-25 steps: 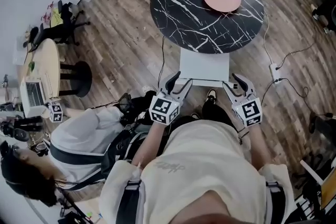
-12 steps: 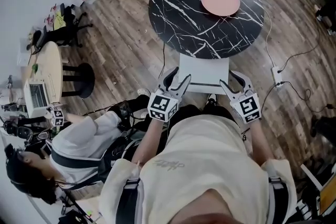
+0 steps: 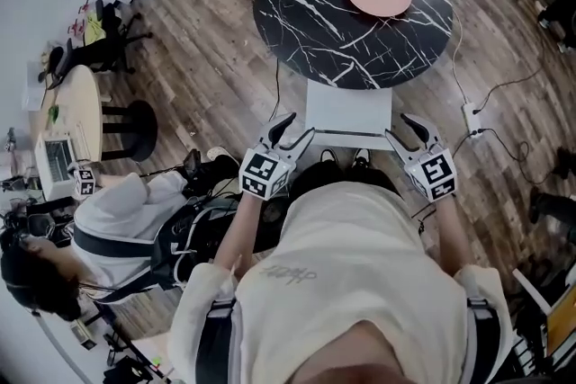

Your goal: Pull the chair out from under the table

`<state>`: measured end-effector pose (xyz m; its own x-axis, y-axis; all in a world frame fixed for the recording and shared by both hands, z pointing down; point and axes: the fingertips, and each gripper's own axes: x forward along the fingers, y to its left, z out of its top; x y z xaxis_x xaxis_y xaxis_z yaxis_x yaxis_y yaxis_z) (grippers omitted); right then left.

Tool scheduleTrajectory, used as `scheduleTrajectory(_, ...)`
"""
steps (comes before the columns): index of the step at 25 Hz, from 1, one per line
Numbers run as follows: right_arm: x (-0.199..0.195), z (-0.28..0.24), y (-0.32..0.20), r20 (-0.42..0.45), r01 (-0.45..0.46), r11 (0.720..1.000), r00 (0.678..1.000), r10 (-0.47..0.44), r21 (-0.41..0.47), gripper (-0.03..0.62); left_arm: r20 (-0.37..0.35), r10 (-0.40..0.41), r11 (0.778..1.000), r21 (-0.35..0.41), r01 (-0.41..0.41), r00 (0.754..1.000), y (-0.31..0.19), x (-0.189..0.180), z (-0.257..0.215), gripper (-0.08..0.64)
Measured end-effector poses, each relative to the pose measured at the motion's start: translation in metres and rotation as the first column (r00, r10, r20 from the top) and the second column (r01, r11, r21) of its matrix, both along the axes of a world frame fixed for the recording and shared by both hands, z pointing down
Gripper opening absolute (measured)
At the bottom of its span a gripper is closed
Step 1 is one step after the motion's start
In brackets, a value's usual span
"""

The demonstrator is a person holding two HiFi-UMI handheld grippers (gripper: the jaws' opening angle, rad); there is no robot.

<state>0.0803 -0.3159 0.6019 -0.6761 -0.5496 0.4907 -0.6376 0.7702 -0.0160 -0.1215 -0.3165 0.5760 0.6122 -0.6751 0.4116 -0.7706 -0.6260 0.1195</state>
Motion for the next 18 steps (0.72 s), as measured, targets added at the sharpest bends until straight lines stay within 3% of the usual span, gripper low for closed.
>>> scheduleTrajectory(3, 0.003, 0.002, 0.01, -0.022, 0.003, 1.0, 1.0, -0.003, -0.02, 0.213, 0.068, 0.101, 0.993, -0.061, -0.097, 0.993, 0.015, -0.008, 0.015, 0.239)
scheduleTrajectory(5, 0.005, 0.006, 0.017, -0.04, 0.026, 0.999, 0.999, -0.027, -0.034, 0.213, 0.159, 0.17, 0.984, -0.086, -0.158, 0.972, 0.023, -0.016, 0.028, 0.239)
scheduleTrajectory(8, 0.005, 0.023, 0.032, -0.089, 0.1, 0.991, 0.99, -0.109, -0.092, 0.216, 0.3, 0.277, 0.96, -0.134, -0.247, 0.913, 0.035, -0.029, 0.055, 0.239)
scheduleTrajectory(10, 0.002, 0.037, 0.041, -0.135, 0.156, 0.979, 0.975, -0.174, -0.133, 0.221, 0.353, 0.334, 0.942, -0.167, -0.292, 0.874, 0.038, -0.037, 0.074, 0.239)
scheduleTrajectory(15, -0.001, 0.074, 0.057, -0.248, 0.238, 0.945, 0.924, -0.292, -0.224, 0.227, 0.388, 0.455, 0.889, -0.256, -0.381, 0.801, 0.044, -0.043, 0.112, 0.239)
scheduleTrajectory(18, 0.005, 0.099, 0.062, -0.349, 0.267, 0.928, 0.87, -0.348, -0.258, 0.229, 0.432, 0.534, 0.846, -0.286, -0.451, 0.727, 0.048, -0.04, 0.132, 0.239)
